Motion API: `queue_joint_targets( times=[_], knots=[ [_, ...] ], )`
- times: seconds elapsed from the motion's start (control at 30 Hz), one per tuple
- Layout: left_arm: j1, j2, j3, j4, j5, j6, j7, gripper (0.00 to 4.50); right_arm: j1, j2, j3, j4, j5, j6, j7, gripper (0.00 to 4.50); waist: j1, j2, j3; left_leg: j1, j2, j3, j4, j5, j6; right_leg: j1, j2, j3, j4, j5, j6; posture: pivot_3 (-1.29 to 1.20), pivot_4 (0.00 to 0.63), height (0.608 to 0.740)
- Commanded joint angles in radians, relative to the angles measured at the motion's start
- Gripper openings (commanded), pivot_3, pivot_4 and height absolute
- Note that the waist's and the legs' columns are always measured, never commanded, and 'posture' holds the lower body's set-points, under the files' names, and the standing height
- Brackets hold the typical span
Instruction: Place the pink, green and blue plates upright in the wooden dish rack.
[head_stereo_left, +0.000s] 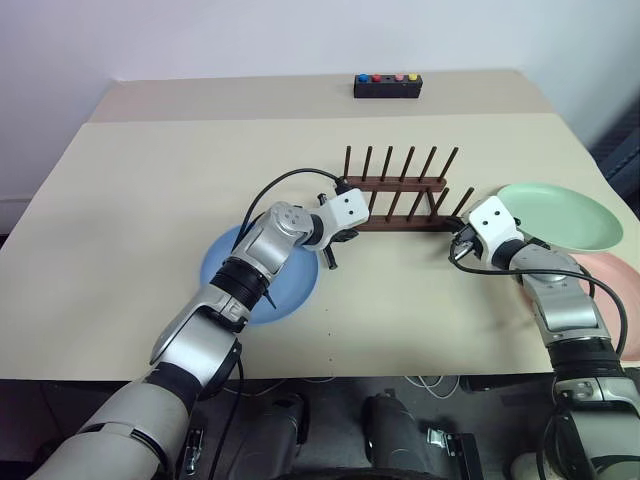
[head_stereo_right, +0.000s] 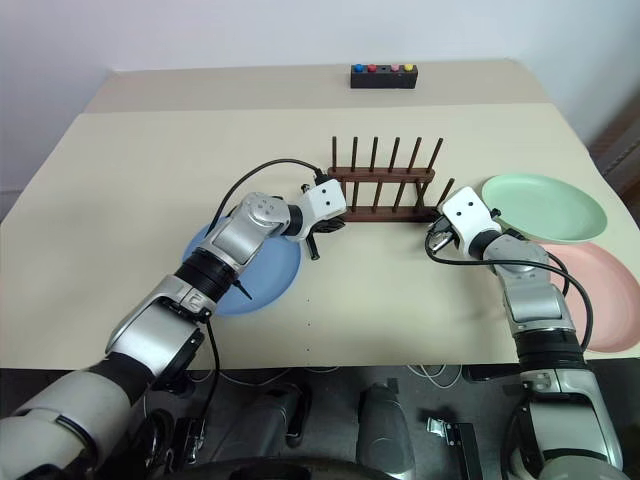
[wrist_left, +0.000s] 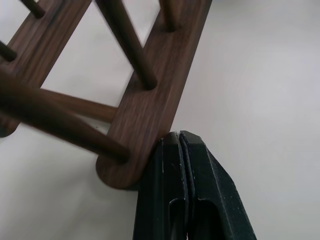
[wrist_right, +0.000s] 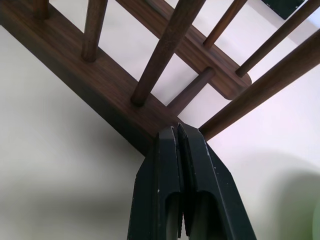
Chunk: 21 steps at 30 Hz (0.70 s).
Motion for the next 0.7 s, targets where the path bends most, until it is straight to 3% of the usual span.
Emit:
queue_joint_targets(
  times=[0.03,0.17,0.33,0.47,0.7],
  knots=[
    [-0.017,0.000,0.022,-0.041,0.005,-0.008,-0.006,0.00,0.013,-0.010,-0.071,-0.115,0.105,0.037,0.052,0.06,0.000,0.000,0.000,0.000,0.000,0.000,0.000,0.000,0.000,0.000,0.000,0.000,0.000,0.000,0.000,0.00,0.150,0.740],
    [-0.013,-0.003,0.018,-0.046,0.008,-0.010,-0.006,0.00,0.087,-0.050,-0.078,-0.200,0.141,0.089,0.122,0.06,0.002,0.000,0.000,0.000,0.000,0.000,0.000,0.000,0.000,0.000,0.000,0.000,0.000,0.000,0.000,0.00,0.150,0.740],
    [-0.014,-0.005,0.018,-0.040,0.010,-0.015,-0.007,0.00,0.115,-0.084,-0.016,-0.174,0.048,0.075,0.112,0.06,0.000,0.000,0.000,0.000,0.000,0.001,0.000,-0.001,0.001,0.000,0.000,0.001,0.000,0.000,0.001,0.00,0.150,0.740],
    [-0.015,-0.004,0.020,-0.040,0.013,-0.015,-0.012,0.00,0.044,-0.056,-0.035,-0.081,-0.003,0.020,-0.003,0.06,-0.003,0.000,0.000,0.000,0.000,0.002,0.000,-0.001,0.001,-0.001,0.000,0.002,0.000,0.001,0.001,0.00,0.150,0.740],
    [-0.016,-0.003,0.025,-0.032,0.019,-0.018,-0.013,0.00,0.005,-0.033,-0.006,-0.020,-0.020,-0.013,-0.025,0.06,0.002,0.000,0.000,0.000,0.000,0.003,0.000,-0.001,0.001,-0.001,0.000,0.003,0.000,0.001,0.001,0.00,0.150,0.740]
  ],
)
